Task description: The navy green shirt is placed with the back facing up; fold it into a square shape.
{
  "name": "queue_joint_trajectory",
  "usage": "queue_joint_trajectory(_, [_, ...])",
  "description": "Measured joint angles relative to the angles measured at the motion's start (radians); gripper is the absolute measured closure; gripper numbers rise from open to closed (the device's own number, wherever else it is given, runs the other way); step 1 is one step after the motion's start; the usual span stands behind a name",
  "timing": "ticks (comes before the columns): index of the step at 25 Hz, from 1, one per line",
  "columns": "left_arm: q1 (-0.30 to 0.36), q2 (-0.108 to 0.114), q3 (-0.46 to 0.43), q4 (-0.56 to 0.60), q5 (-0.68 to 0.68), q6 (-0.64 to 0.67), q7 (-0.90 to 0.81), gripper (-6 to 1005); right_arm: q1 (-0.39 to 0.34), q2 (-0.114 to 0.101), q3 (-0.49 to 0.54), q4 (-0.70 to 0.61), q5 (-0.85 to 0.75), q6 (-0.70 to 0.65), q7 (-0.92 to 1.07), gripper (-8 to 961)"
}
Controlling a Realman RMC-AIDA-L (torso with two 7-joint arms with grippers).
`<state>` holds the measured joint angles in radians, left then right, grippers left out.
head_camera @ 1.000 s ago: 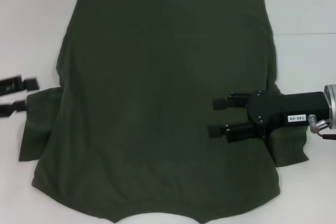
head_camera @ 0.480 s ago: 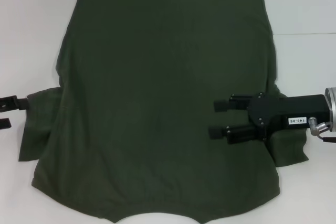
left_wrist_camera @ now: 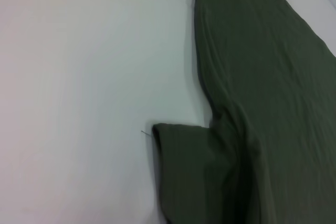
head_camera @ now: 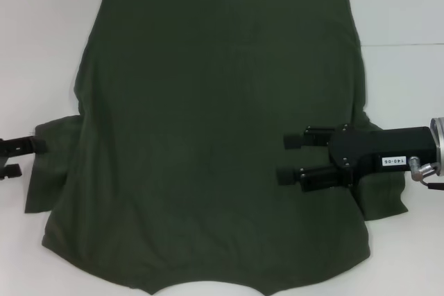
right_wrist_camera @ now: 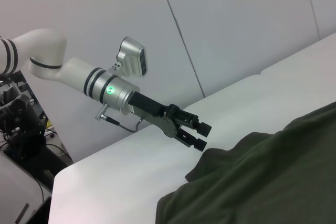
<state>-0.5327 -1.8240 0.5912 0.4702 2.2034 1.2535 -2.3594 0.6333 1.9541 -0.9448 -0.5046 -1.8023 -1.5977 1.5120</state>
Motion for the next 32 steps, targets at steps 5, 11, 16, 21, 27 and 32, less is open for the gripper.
queue_joint_trajectory(5, [-0.013,-0.015,0.004,-0.019,0.001,-0.029,0.017,59,0.0,0.001,0.0,0.0,0.0,0.002,-0.002,26])
queue_joint_trajectory(11, [-0.025,-0.027,0.029,-0.033,0.001,-0.049,0.02,61,0.0,0.001,0.0,0.002,0.0,0.003,-0.002,28])
queue_joint_trajectory(16, [-0.029,-0.033,0.04,-0.034,0.001,-0.059,0.015,62,0.0,0.002,0.0,0.002,0.001,0.004,0.0,29])
queue_joint_trajectory(21, [-0.032,-0.035,0.04,-0.035,0.001,-0.05,0.009,63,0.0,0.002,0.0,0.002,0.004,0.004,0.0,30])
queue_joint_trajectory(27, [-0.041,-0.032,0.041,-0.059,0.001,-0.053,0.011,65,0.002,0.001,0.0,0.002,0.005,0.004,0.002,32])
queue_joint_trajectory(32, [-0.041,-0.031,0.041,-0.059,0.001,-0.058,0.013,301,0.003,0.001,0.0,0.001,0.005,0.004,0.002,33])
